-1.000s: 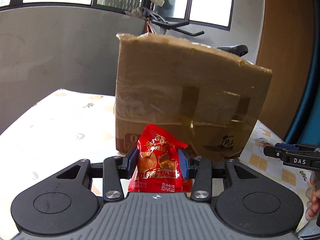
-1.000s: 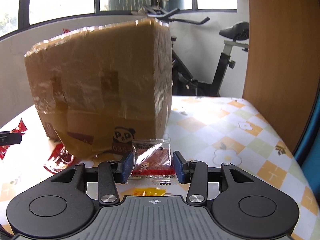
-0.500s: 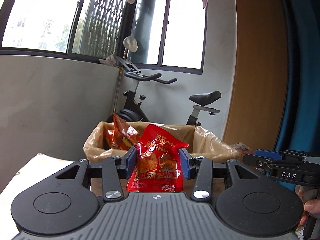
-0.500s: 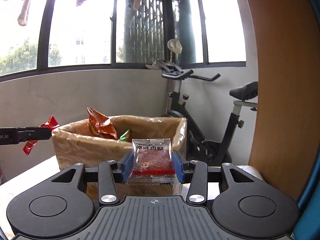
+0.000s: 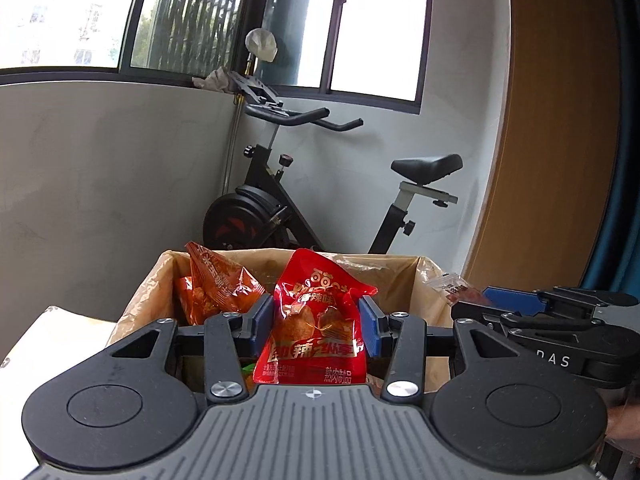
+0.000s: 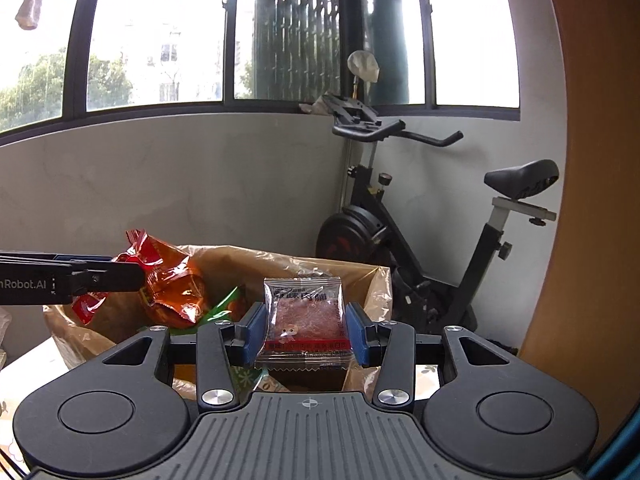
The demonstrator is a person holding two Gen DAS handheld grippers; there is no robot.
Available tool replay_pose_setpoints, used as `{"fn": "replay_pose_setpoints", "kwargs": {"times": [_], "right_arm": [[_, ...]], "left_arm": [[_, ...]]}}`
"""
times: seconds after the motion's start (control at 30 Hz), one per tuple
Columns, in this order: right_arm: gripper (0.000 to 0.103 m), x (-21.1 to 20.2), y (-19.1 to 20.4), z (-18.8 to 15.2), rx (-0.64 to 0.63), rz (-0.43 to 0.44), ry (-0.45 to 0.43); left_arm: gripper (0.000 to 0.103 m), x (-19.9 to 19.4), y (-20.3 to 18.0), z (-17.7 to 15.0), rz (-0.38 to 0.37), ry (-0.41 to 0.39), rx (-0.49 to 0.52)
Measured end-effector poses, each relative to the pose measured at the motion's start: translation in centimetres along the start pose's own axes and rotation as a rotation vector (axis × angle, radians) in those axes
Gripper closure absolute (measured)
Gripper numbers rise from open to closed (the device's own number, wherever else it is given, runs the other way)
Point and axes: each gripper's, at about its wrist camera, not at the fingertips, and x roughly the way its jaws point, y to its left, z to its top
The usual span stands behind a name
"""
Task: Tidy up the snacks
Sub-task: 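Carry both packets over the box and open both tools to release them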
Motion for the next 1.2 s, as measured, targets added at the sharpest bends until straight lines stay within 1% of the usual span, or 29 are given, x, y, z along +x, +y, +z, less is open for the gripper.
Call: {"fn": "replay_pose_setpoints", "kwargs": {"times": [0.2,0.33,0.43,0.6,0.63,0.7,0.77,0.83,0.9,0.97,1.03,1.1,1.13,1.2], "right_arm": [[0.063,2.1,0.0,-0.3,-0.035,-0.006,0.057],[0.063,2.5,0.0,-0.7,-0.041,-0.007,0.07],[0.062,2.5,0.1,-1.0,-0.054,-0.007,0.078],[0.06,2.3,0.1,-1.1,-0.066,-0.014,0.082],[0.06,2.2,0.1,-1.1,-0.065,-0.013,0.081],[0.059,1.9,0.1,-1.2,-0.062,-0.011,0.076],[0.057,1.3,-0.1,-1.2,-0.041,-0.001,0.066],[0.052,0.3,-0.5,-1.2,-0.01,0.014,0.041],[0.042,-0.7,-0.7,-1.2,-0.004,0.015,0.018],[0.035,-1.5,-0.8,-1.2,-0.006,0.011,0.0],[0.029,-2.5,-1.2,-1.3,0.015,0.006,-0.012],[0.017,-3.5,-1.8,-1.6,0.056,0.013,-0.032],[0.015,-4.1,-2.0,-1.7,0.071,0.015,-0.044],[0.006,-5.2,-2.2,-2.2,0.083,0.006,-0.069]], "left_arm": [[0.054,1.9,-0.4,-0.2,0.005,0.043,0.021],[0.053,2.7,-0.7,-0.7,0.017,0.076,0.047],[0.05,2.9,-0.5,-1.2,0.027,0.097,0.039],[0.046,2.8,-0.2,-1.4,0.035,0.101,0.031],[0.044,2.7,-0.1,-1.4,0.038,0.102,0.029],[0.037,2.3,0.1,-1.2,0.05,0.101,0.025],[0.037,1.6,0.3,-1.0,0.055,0.094,0.018],[0.036,0.7,0.6,-0.8,0.047,0.074,0.01],[0.033,-0.5,1.0,-0.9,0.049,0.057,0.002],[0.033,-1.7,1.4,-0.8,0.05,0.047,-0.002],[0.033,-2.9,1.8,-0.7,0.05,0.036,0.006],[0.033,-4.1,2.1,-0.6,0.069,0.029,0.03],[0.033,-4.7,2.2,-0.6,0.078,0.026,0.04],[0.033,-6.0,2.5,-0.7,0.08,0.015,0.049]]}}
